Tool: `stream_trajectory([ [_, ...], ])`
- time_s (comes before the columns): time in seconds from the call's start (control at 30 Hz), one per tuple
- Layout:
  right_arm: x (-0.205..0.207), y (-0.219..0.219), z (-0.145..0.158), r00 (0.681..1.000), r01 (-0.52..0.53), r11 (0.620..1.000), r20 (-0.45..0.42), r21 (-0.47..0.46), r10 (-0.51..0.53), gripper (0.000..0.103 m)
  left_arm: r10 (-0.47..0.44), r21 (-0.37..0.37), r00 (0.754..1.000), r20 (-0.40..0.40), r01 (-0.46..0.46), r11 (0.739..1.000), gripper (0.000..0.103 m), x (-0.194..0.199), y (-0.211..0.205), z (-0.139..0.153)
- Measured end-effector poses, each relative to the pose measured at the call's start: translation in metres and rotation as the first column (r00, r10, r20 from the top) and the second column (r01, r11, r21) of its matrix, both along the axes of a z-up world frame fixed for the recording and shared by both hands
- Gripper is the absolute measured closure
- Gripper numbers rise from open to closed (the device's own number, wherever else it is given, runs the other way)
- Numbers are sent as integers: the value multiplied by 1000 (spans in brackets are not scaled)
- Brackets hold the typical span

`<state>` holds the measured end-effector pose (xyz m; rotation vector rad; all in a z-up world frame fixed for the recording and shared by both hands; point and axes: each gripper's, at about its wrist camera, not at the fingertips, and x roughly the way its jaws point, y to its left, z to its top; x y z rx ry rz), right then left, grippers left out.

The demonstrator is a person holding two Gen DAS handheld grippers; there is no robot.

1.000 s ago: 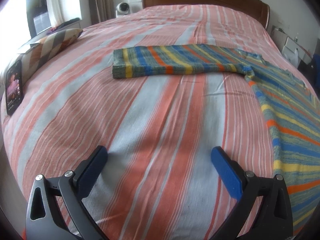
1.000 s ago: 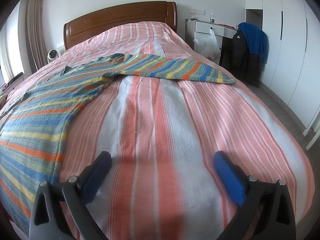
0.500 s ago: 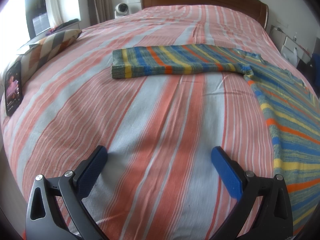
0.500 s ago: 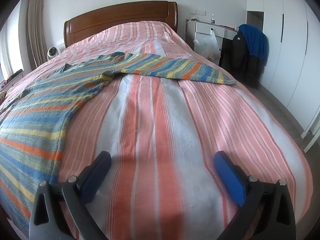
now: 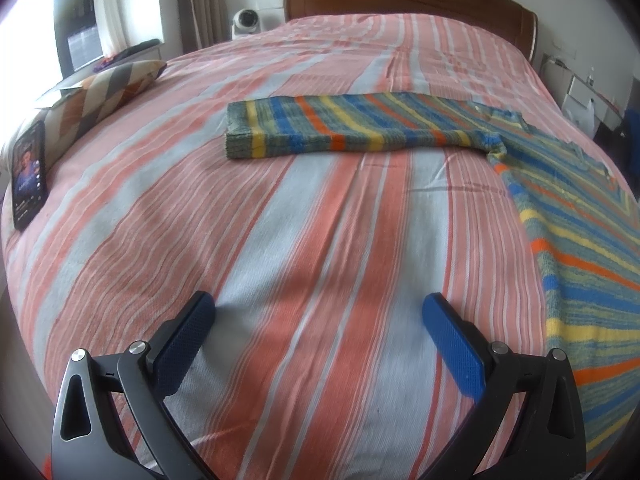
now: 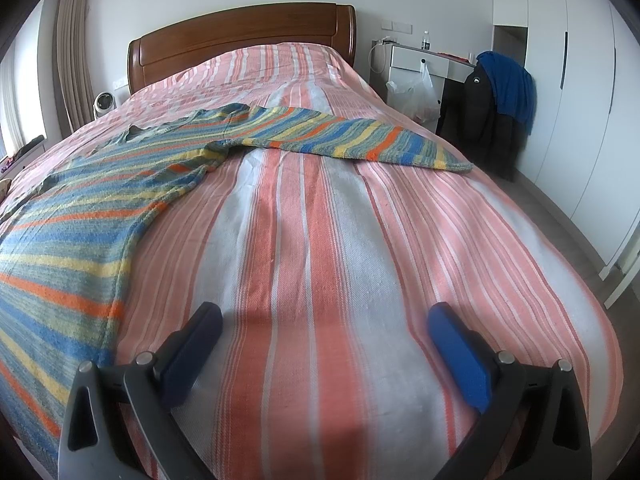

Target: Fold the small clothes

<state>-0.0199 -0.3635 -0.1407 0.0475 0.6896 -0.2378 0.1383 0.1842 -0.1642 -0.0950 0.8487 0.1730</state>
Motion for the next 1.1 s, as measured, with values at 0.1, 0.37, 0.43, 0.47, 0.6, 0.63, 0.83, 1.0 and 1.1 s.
stream_trajectory([
  [0.1, 0, 0, 0, 1000, 0, 1000, 1, -3, 0, 1, 1, 3, 1000, 14, -2, 1000, 0, -2, 0, 1],
  [0.37, -12, -21, 43, 998, -46, 986, 56, 162, 37, 2, -2, 9, 1000, 24, 2, 1000, 0, -2, -1, 1],
  [0.43, -7, -51, 65, 995, -44, 967, 99, 250, 20, 2, -2, 9, 1000, 24, 2, 1000, 0, -2, -1, 1],
  [0.47, 0, -69, 75, 994, -34, 956, 109, 291, 2, 2, -1, 10, 1000, 25, 1, 1000, 0, -2, -1, 1],
  [0.6, 48, -154, 91, 991, 32, 848, 95, 529, -97, 2, 5, 14, 1000, 28, -5, 1000, 0, -3, -2, 0],
  [0.63, 65, -175, 85, 992, 65, 802, 49, 594, -117, 2, 5, 15, 1000, 29, -5, 1000, 0, -3, -2, 0],
  [0.83, 109, -238, 34, 956, 279, 573, -165, 771, -243, 27, 5, 16, 1000, 31, -5, 1000, 0, -2, -2, 0],
  [1.0, 118, -253, 14, 944, 314, 506, -208, 803, -254, 41, 8, 19, 999, 32, -9, 1000, 0, -2, -2, 0],
  [1.1, 125, -256, 12, 953, 290, 516, -198, 806, -228, 60, 12, 23, 999, 33, -12, 1000, 0, -2, -2, -1],
])
